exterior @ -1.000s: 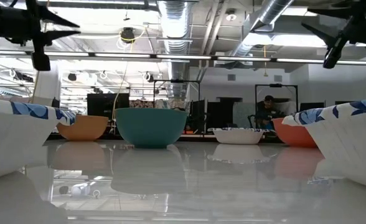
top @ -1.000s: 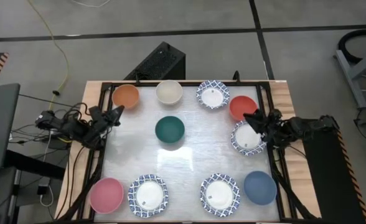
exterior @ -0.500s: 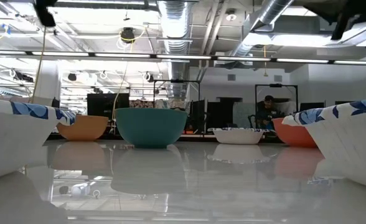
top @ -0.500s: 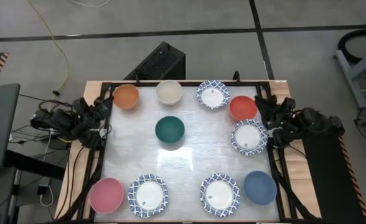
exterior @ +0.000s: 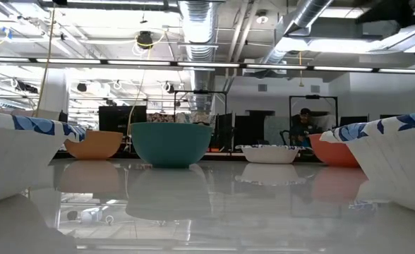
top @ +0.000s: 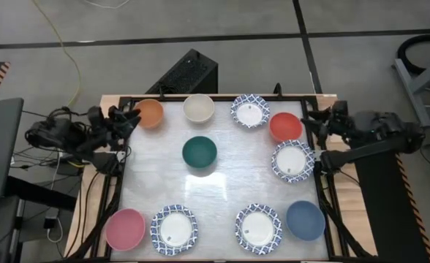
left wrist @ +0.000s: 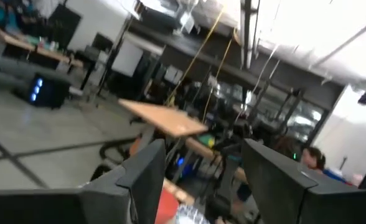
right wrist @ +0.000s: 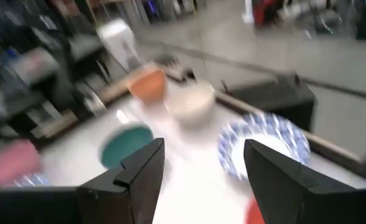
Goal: Nest bowls inside each other
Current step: Stack the middle right blue patterned bowl on top of the bottom right blue patterned bowl
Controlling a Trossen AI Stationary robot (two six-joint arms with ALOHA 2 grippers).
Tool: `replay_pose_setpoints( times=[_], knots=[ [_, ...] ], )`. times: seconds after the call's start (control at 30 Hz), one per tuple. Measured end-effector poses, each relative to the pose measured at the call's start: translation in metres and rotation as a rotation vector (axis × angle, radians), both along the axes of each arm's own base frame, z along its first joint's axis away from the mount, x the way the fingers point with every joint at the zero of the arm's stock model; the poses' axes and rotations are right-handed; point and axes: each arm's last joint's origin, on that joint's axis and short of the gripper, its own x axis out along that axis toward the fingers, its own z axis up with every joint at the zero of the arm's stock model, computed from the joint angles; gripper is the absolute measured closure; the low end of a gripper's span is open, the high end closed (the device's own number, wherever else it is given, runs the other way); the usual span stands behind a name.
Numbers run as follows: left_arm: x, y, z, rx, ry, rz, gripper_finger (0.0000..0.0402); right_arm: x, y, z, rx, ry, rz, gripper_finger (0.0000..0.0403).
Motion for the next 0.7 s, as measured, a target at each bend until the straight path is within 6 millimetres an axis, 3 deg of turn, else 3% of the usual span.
replay_pose_setpoints(
  times=[0.2,0.47,0.7],
  knots=[
    [0.002,-0.001,0.01,-0.034,0.1,-0.039,0.0201,0.019,0.001,-0.022,0.108,0.263,-0.125,0.0166],
    [0.003,-0.001,0.016,-0.003,0.142,-0.032,0.0201,0.024,0.001,-0.047,0.409,0.623,-0.269,0.0186],
    [0.003,-0.001,0.015,-0.006,0.15,-0.032,0.0201,0.042,-0.001,-0.057,0.454,0.801,-0.263,0.0194]
  ],
)
